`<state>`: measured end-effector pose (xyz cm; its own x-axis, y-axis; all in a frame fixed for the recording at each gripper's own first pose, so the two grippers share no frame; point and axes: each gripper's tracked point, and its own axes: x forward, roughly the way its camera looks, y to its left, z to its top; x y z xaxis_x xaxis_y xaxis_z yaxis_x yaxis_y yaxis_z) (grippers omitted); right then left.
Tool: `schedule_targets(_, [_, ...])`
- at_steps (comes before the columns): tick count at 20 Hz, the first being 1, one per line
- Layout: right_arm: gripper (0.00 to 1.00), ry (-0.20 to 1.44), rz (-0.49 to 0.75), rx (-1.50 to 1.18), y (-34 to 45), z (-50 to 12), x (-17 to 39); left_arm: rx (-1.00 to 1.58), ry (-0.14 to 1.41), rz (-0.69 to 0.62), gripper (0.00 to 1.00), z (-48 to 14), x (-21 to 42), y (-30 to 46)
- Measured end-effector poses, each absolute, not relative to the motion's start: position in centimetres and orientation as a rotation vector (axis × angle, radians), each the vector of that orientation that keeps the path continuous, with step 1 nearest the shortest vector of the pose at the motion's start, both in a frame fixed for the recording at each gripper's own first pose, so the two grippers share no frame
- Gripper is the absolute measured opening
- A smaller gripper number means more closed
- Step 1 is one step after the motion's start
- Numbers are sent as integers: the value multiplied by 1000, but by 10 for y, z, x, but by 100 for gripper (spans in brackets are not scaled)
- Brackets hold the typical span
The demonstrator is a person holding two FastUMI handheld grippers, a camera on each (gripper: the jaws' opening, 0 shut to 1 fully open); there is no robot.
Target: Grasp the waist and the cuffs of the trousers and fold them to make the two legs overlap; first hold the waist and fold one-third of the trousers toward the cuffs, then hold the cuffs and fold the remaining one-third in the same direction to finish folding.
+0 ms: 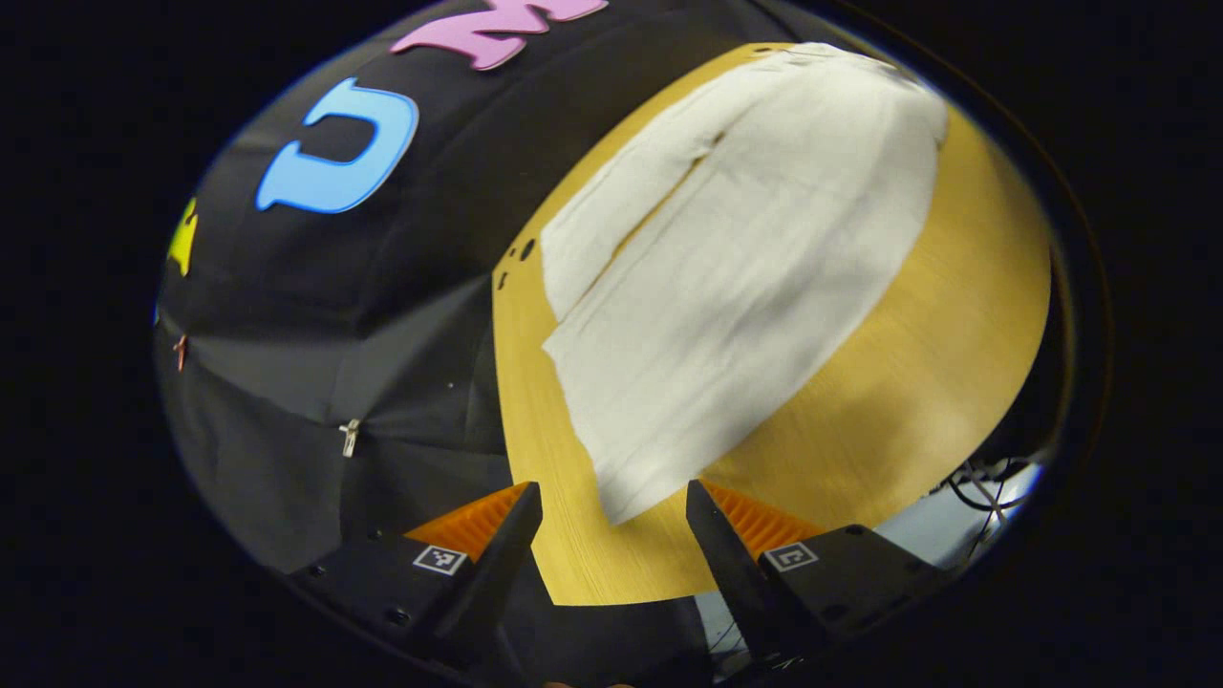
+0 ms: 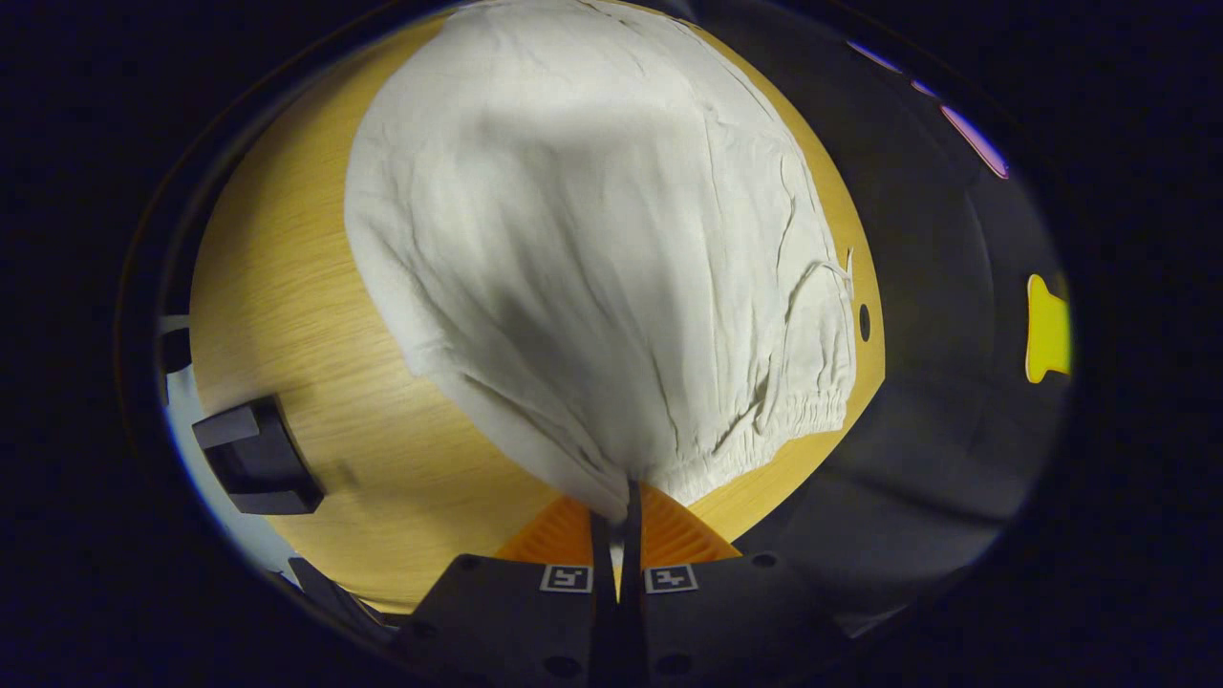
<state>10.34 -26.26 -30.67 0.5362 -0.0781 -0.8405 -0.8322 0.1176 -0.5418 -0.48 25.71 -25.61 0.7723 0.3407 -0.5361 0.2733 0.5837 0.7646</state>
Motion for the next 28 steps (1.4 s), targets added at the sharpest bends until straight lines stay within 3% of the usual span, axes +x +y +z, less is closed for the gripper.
schedule_targets(4, [5,861,659,-1381,-263,-306,104,1144,804,-24,96,-278,5,275])
schedule_targets(5, [5,859,657,-1389,-263,-306,104,1175,802,-31,90,-276,11,277])
schedule_targets(8, [5,858,652,-1400,-263,-306,104,1209,829,-122,89,-280,33,277])
schedule_targets(9, [5,859,651,-1401,-263,-307,104,1216,841,-158,81,-280,38,277])
schedule_targets(12, [5,868,648,-1396,-263,-306,104,1199,896,-219,75,-279,53,281])
schedule_targets(15, [5,868,643,-1407,-263,-306,104,1148,950,-264,60,-284,66,278])
schedule_targets(18, [5,865,642,-1414,-262,-306,104,1176,948,-269,35,-286,78,275])
schedule_targets(19, [5,865,641,-1413,-262,-305,104,1189,939,-255,20,-287,80,275])
schedule_targets(21, [5,862,644,-1411,-262,-306,104,1218,909,-213,9,-289,80,274])
schedule_targets(24, [5,828,641,-1401,-262,-304,104,1238,868,-179,6,-287,77,274])
schedule_targets(28, [5,788,540,-1297,-264,-300,108,1133,822,-147,5,-277,67,269])
